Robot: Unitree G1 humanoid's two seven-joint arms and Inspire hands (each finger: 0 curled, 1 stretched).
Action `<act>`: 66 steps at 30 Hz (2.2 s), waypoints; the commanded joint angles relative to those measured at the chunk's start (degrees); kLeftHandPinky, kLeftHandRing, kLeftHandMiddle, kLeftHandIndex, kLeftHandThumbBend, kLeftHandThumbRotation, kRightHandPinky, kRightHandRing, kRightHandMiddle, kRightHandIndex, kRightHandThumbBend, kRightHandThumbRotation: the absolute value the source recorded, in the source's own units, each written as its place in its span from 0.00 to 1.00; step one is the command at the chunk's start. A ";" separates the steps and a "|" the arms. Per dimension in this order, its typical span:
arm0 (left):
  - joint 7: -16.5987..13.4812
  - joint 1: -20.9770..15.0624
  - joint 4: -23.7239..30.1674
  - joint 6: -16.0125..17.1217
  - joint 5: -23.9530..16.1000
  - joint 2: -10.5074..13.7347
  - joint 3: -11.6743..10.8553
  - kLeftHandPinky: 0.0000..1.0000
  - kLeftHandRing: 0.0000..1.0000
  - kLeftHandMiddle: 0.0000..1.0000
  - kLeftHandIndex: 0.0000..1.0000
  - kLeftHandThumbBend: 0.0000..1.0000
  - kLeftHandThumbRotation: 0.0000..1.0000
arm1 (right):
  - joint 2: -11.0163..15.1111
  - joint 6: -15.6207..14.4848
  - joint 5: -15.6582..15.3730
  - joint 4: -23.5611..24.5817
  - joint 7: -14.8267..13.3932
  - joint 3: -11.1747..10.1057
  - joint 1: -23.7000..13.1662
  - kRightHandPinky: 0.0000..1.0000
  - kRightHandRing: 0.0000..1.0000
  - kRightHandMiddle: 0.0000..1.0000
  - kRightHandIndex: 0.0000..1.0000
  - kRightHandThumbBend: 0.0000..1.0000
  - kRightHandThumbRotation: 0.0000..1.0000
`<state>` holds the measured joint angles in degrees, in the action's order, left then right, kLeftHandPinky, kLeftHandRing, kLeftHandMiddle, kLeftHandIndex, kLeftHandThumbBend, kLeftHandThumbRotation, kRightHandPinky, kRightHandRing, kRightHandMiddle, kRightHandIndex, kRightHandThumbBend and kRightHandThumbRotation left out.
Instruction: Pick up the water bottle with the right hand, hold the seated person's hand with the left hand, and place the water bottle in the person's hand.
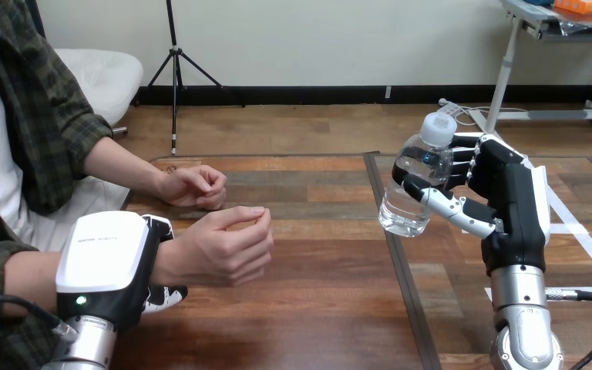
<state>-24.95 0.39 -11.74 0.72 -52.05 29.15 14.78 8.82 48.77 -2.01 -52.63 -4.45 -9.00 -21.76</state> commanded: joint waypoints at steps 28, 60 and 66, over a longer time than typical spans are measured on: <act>-1.67 -2.66 0.13 -0.08 0.51 -0.42 -0.88 0.25 0.28 0.31 0.31 0.81 0.00 | 0.13 1.52 0.38 2.92 -0.29 -0.11 -3.40 0.38 0.44 0.49 0.53 0.71 0.00; -2.21 -2.88 -0.14 0.43 0.91 -0.27 -0.81 0.25 0.27 0.31 0.30 0.81 0.00 | 0.29 1.48 0.08 2.56 -0.53 -0.14 -3.57 0.39 0.44 0.50 0.53 0.71 0.00; -2.33 -3.08 -0.31 0.49 0.79 -0.25 -0.74 0.25 0.27 0.31 0.30 0.81 0.00 | 0.54 1.77 -0.64 2.21 -1.18 -0.07 -3.79 0.39 0.44 0.49 0.53 0.72 0.00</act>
<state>-25.96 0.35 -11.96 0.82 -51.34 28.90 14.76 8.86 48.77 -2.80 -52.63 -4.96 -8.99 -21.77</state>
